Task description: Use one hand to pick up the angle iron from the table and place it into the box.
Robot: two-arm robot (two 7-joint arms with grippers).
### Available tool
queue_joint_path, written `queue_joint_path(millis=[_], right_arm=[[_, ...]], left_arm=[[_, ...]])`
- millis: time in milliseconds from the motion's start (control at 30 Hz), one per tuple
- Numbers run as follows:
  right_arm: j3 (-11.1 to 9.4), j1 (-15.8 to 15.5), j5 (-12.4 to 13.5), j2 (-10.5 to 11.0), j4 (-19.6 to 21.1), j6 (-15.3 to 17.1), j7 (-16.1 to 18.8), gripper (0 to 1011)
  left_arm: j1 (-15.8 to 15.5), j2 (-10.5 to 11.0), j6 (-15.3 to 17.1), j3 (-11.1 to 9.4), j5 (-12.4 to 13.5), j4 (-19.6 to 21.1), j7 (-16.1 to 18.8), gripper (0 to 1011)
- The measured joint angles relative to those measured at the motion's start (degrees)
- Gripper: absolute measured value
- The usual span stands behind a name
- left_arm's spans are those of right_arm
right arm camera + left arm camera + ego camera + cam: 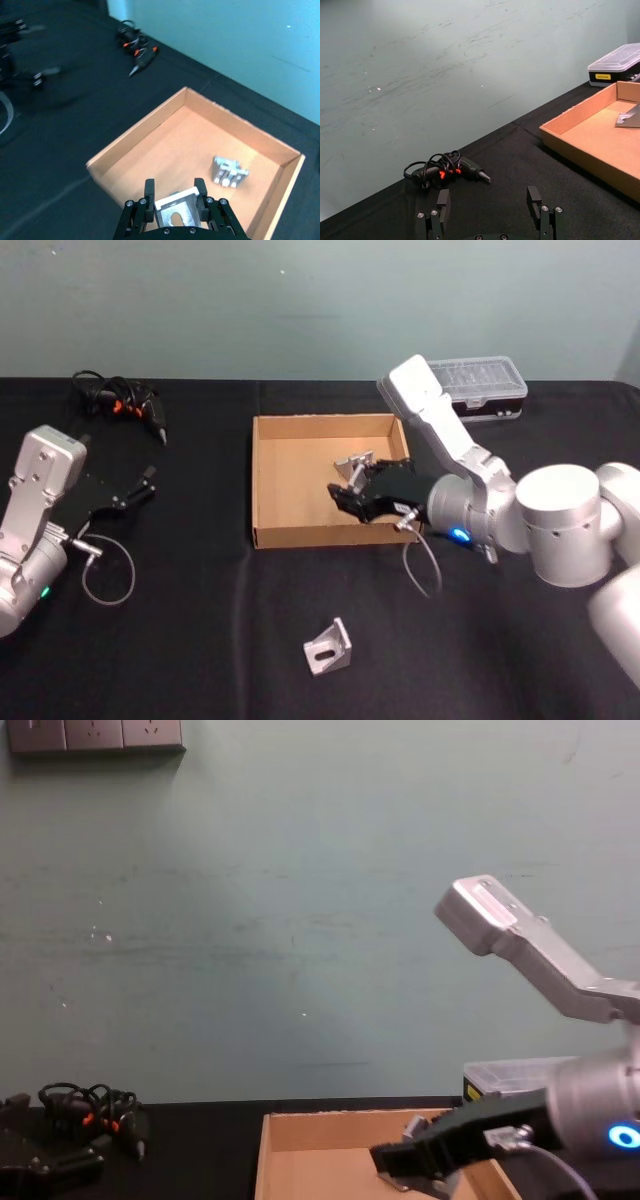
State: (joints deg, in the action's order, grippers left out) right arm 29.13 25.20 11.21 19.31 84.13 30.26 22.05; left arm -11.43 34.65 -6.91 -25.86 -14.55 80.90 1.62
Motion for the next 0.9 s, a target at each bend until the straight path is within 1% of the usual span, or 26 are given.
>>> queue_joint_path(millis=[33,67,167,200,267,300,400,533,567,900], right_arm=[[-0.1,0.4,-0.2,-0.7,-0.9,-0.2,-0.4,477],[-0.2,1.2,-0.6,-2.1,-2.7,-0.8,-1.2,477],[-0.2,2.4,-1.3,-4.0,-5.2,-1.8,-2.1,477],[-0.2,3.2,-1.7,-5.1,-6.8,-2.5,-2.6,477],[-0.1,3.8,-2.1,-6.0,-8.2,-3.1,-3.0,477],[0.0,4.4,-2.6,-7.0,-9.8,-3.7,-3.3,477],[0.3,5.6,-3.4,-8.6,-12.4,-4.6,-3.8,477],[0.5,6.5,-4.5,-10.0,-14.9,-5.4,-4.4,477],[0.6,6.5,-4.6,-10.1,-15.0,-5.4,-4.4,477],[0.6,6.3,-4.4,-9.6,-14.4,-5.3,-4.3,477]], left_arm=[[0.0,0.0,0.0,0.0,0.0,0.0,0.0,1004],[0.0,0.0,0.0,0.0,0.0,0.0,0.0,1005],[0.0,0.0,0.0,0.0,0.0,0.0,0.0,1005],[0.0,0.0,0.0,0.0,0.0,0.0,0.0,1005],[0.0,0.0,0.0,0.0,0.0,0.0,0.0,1004],[0.0,0.0,0.0,0.0,0.0,0.0,0.0,1005],[0.0,0.0,0.0,0.0,0.0,0.0,0.0,1004],[0.0,0.0,0.0,0.0,0.0,0.0,0.0,1004],[0.0,0.0,0.0,0.0,0.0,0.0,0.0,1005],[0.0,0.0,0.0,0.0,0.0,0.0,0.0,1005]])
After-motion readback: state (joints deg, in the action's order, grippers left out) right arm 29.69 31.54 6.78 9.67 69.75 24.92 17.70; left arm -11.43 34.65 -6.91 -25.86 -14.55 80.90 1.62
